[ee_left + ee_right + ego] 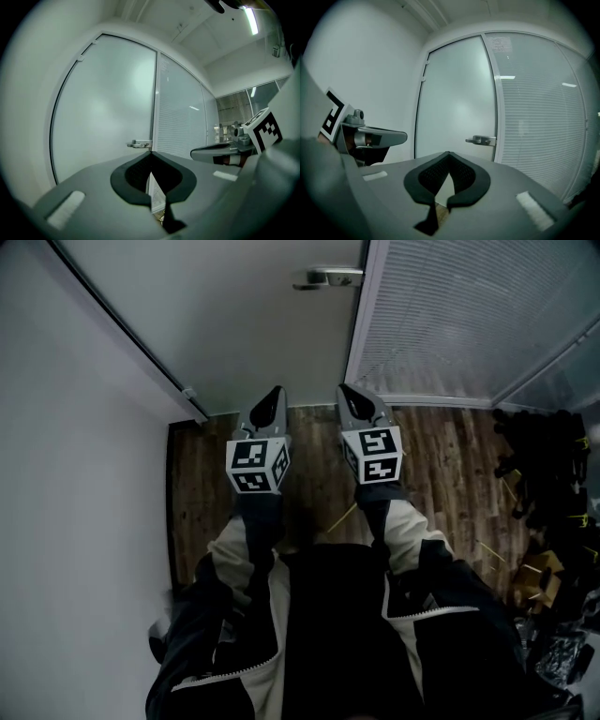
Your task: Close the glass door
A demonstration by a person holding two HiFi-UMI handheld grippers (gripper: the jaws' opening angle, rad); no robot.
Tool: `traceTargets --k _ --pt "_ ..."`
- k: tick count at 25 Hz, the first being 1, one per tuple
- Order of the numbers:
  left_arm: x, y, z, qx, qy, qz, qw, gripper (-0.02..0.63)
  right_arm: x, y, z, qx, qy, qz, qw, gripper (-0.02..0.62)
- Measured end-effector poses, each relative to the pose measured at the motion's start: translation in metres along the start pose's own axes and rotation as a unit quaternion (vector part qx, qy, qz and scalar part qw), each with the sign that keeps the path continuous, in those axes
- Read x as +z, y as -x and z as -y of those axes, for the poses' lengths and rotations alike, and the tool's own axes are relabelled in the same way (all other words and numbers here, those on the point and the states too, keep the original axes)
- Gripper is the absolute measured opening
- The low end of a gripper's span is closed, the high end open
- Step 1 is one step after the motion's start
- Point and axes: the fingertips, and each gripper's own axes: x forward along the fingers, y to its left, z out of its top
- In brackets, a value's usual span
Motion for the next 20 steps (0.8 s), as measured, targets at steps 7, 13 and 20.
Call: traceTargets --k 7,13,20 --pt "-0.006 0.014 0.004 -0.023 0.001 -0.01 0.9997 0.005 -0.003 0.014 -0.012 -0.023 -0.002 -0.01 1.0 0.002" --pt "-0.006 0.024 0.001 -0.036 -0.001 -0.012 0.9993 0.005 0.0 0.018 -0.025 -0.032 0.0 -0.011 0.999 0.002" --pt "-0.004 0.026 -0.002 -0.042 -0.002 -0.012 0.9991 0.005 0.006 0.017 -0.03 -0.039 0.002 -0.01 0.999 0.002"
